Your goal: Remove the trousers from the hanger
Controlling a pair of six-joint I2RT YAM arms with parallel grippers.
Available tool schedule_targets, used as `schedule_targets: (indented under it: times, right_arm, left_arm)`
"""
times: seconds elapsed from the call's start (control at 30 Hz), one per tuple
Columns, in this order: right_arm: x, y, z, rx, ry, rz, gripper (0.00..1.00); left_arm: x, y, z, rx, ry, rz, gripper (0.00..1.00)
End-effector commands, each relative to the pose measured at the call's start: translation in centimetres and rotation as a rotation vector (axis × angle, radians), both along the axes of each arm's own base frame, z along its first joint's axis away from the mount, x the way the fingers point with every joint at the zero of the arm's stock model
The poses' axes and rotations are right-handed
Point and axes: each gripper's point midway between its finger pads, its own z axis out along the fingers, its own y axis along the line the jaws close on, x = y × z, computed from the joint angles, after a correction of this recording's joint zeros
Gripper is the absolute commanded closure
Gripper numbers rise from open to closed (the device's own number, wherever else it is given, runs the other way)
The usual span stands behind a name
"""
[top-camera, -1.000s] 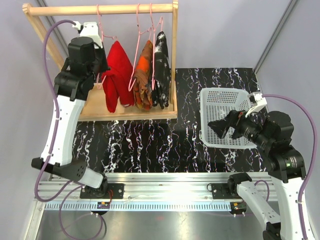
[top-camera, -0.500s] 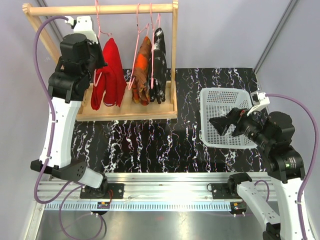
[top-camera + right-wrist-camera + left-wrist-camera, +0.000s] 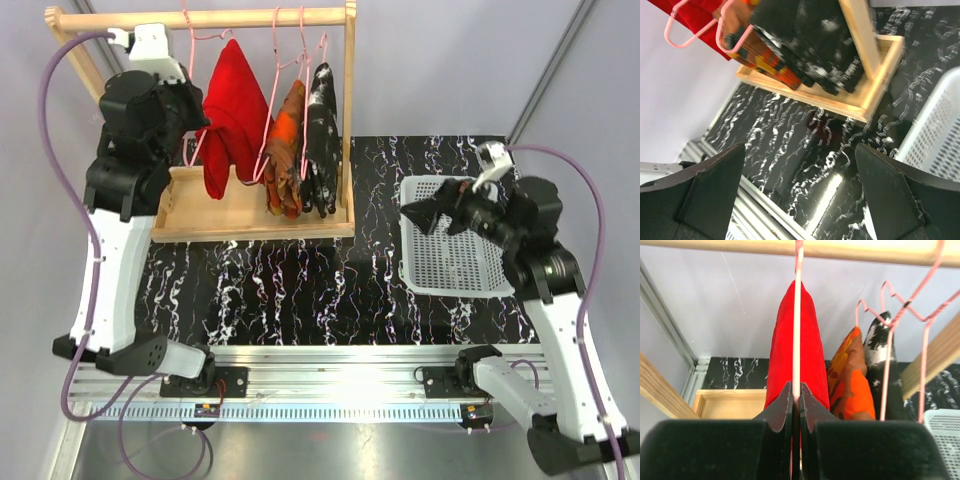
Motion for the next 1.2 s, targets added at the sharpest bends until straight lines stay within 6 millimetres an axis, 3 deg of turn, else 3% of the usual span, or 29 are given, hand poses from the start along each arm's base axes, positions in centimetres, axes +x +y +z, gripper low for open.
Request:
schedule_targets:
  times: [0.0, 0.03, 0.07, 0.1, 0.13, 0.17, 0.2, 0.27, 0.3, 0.37, 0.4, 0.47, 0.5, 0.53, 0.6, 0.67, 0.7, 0.83, 0.93, 1.07, 1.17]
  right_arm:
    - [0.9, 2.8, 5.3, -0.002, -0.176, 0.135, 0.0]
    - [1.1, 3.3, 5.4, -0.029, -0.181, 0.146, 0.01]
    - [2.3, 3.6, 7.1, -0.084, -0.238, 0.117, 0.01]
    - [1.5, 5.2, 7.1, -0.118, -0.238, 0.162, 0.01]
    - [2.1, 5.5, 7.7, -0.157, -0.256, 0.123, 0.01]
    - [2.5, 6.2, 9.4, -0.192, -0.307, 0.122, 0.0]
    - [1.3, 8.3, 9.7, -0.209, -0.321, 0.173, 0.01]
    - [1.9, 9.6, 10.9, -0.263, -0.377, 0.136, 0.01]
    - [1.6, 10.8, 11.4, -0.269, -0.404, 0.141, 0.0]
    - [0.6, 14.0, 11.1, -0.324, -0.449, 0.154, 0.0]
    - [0.3, 15.2, 11.6, -0.32, -0.485, 0.148, 0.01]
    - [-1.4, 18.7, 10.6, -0.375, -0.537, 0.167, 0.0]
    - [-1.8, 20.0, 11.6, -0.341, -0.576, 0.149, 0.01]
    - [-2.2, 21.6, 10.5, -0.362, -0.581, 0.145, 0.01]
    - [-4.6, 24.8, 11.0, -0.316, -0.628, 0.187, 0.01]
    - [-6.0, 27.8, 9.6, -0.317, -0.631, 0.218, 0.01]
    - [-6.2, 28.8, 9.8, -0.288, -0.638, 0.21, 0.01]
    - [-6.4, 33.2, 6.9, -0.249, -0.569, 0.223, 0.01]
    - [-6.8, 35.4, 5.0, -0.227, -0.532, 0.253, 0.01]
    - [-6.3, 37.0, 2.8, -0.232, -0.491, 0.23, 0.0]
    - [-6.4, 38.3, 2.8, -0.194, -0.492, 0.246, 0.0]
  left_arm:
    - [-6.1, 1.3, 11.5, -0.169, -0.395, -0.026, 1.0]
    - [-7.3, 1.6, 11.6, -0.181, -0.405, -0.029, 1.0]
    - [-7.7, 1.7, 11.3, -0.197, -0.399, -0.023, 1.0]
    - [-7.7, 1.8, 10.3, -0.2, -0.377, -0.021, 1.0]
    - [-9.0, 2.4, 10.4, -0.208, -0.384, -0.01, 1.0]
    - [-9.6, 2.7, 10.1, -0.223, -0.376, 0.001, 1.0]
    - [-9.9, 3.0, 9.1, -0.23, -0.343, 0.019, 1.0]
    - [-12.0, 3.9, 9.0, -0.259, -0.345, 0.036, 1.0]
    - [-12.2, 4.3, 7.7, -0.261, -0.308, 0.058, 1.0]
    - [-14.2, 4.7, 7.6, -0.285, -0.316, 0.052, 1.0]
    - [-14.7, 4.9, 7.2, -0.292, -0.307, 0.053, 1.0]
    - [-15.5, 5.0, 6.0, -0.295, -0.266, 0.054, 1.0]
    - [-16.4, 5.1, 5.5, -0.294, -0.249, 0.046, 1.0]
    - [-16.8, 5.1, 5.3, -0.294, -0.242, 0.039, 1.0]
    - [-17.8, 5.1, 4.6, -0.307, -0.216, 0.033, 1.0]
    - [-18.6, 5.3, 4.3, -0.329, -0.207, 0.037, 1.0]
    - [-18.9, 5.4, 4.2, -0.336, -0.203, 0.036, 1.0]
    - [-20.8, 5.5, 4.1, -0.381, -0.209, 0.015, 1.0]
    - [-21.9, 5.0, 4.7, -0.417, -0.235, -0.031, 1.0]
    - [-22.9, 4.2, 5.4, -0.486, -0.256, -0.087, 1.0]
    - [-22.9, 3.5, 5.5, -0.525, -0.255, -0.123, 1.0]
